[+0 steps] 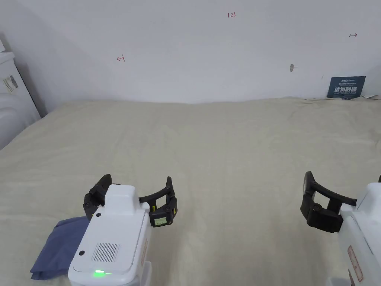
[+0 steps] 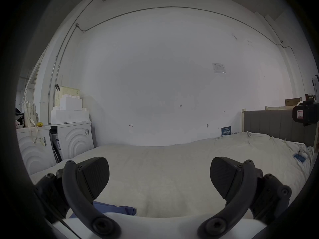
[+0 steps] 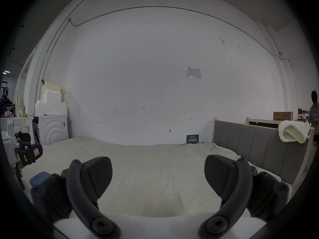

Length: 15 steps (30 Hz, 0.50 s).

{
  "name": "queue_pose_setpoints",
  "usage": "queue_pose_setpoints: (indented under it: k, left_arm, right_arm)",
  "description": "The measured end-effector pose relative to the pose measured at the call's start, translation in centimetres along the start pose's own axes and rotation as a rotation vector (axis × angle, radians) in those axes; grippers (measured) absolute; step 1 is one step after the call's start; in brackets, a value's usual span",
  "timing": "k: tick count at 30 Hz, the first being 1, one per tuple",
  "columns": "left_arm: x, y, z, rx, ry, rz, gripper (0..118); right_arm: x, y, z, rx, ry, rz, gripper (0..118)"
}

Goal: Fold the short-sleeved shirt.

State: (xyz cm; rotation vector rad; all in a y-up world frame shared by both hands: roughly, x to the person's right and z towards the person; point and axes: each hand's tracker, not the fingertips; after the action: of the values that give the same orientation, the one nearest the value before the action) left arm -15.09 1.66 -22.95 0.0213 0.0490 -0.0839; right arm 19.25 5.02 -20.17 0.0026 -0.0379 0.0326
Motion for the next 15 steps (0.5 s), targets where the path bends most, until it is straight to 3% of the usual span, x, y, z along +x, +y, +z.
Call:
queue_pose_setpoints:
  k: [15]
  left_arm:
    - [0.20, 0.29, 0.13, 0.013, -0.006, 0.005, 118]
  right_arm:
    - [0.03, -0.10, 0.13, -0.001, -0.002, -0.004, 111]
